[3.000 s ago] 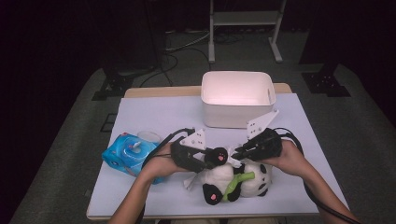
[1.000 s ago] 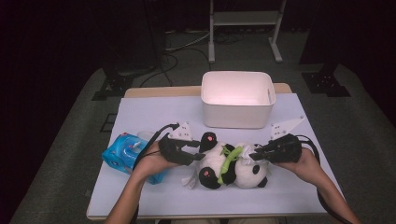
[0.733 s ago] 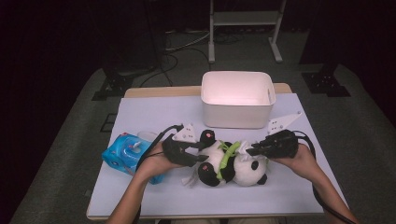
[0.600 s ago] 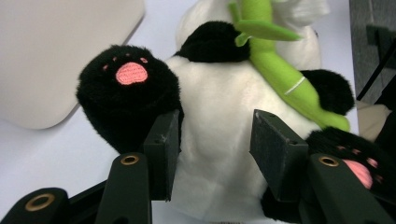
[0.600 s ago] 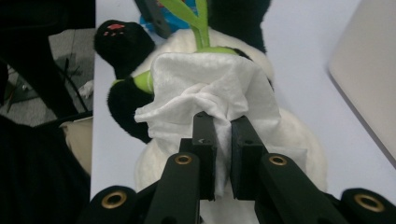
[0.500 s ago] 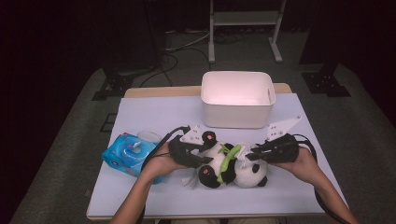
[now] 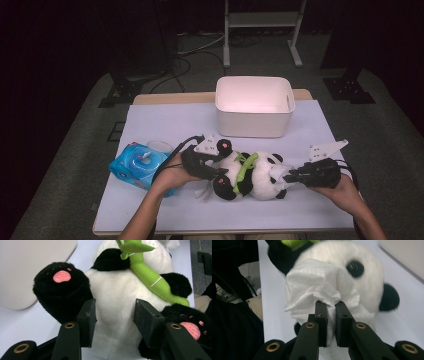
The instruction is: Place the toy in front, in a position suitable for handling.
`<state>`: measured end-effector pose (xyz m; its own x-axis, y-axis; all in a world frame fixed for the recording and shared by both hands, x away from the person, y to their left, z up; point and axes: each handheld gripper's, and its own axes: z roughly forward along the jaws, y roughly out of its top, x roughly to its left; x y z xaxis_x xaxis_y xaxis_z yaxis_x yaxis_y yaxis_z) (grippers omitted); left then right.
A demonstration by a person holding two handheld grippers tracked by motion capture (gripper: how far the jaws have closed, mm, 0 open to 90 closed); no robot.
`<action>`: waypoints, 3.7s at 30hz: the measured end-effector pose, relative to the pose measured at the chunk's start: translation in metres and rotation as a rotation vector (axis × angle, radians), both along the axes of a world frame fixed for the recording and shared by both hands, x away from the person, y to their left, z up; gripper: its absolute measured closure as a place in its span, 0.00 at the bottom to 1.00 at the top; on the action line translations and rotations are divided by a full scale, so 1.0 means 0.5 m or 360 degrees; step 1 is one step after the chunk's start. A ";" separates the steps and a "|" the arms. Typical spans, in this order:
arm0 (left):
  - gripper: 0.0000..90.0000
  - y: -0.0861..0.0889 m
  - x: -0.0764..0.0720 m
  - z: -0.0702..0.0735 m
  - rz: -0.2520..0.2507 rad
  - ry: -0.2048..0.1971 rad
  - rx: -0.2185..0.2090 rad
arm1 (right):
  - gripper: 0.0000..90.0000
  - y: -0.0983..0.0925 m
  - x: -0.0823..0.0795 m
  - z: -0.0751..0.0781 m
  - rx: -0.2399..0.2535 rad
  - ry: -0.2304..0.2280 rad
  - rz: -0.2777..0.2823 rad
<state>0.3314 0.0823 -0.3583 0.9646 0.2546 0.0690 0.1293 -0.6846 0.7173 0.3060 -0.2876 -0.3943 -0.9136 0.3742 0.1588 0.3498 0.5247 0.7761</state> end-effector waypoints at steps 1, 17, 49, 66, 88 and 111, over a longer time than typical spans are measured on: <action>0.58 0.000 -0.001 0.000 0.0001 -0.0003 -0.0001 | 0.91 -0.004 0.000 -0.005 -0.0004 0.0014 -0.0010; 0.58 -0.013 0.002 -0.007 -0.0015 0.0003 -0.0012 | 0.90 0.105 -0.010 0.054 -0.0078 -0.0168 0.0168; 0.57 0.046 -0.022 -0.007 -0.0021 0.0058 -0.0141 | 0.91 0.232 0.002 0.080 -0.0245 -0.0163 0.0373; 0.51 0.038 -0.042 -0.029 -0.0070 0.0073 -0.0133 | 0.91 0.283 0.002 0.089 -0.0318 -0.0204 0.0437; 0.58 0.022 -0.043 -0.035 -0.0076 0.0085 -0.0122 | 0.91 0.293 0.014 0.095 -0.0330 -0.0144 0.0450; 0.57 0.019 -0.048 -0.037 -0.0105 0.0077 -0.0123 | 0.91 0.280 0.045 0.127 -0.0326 -0.0195 0.0330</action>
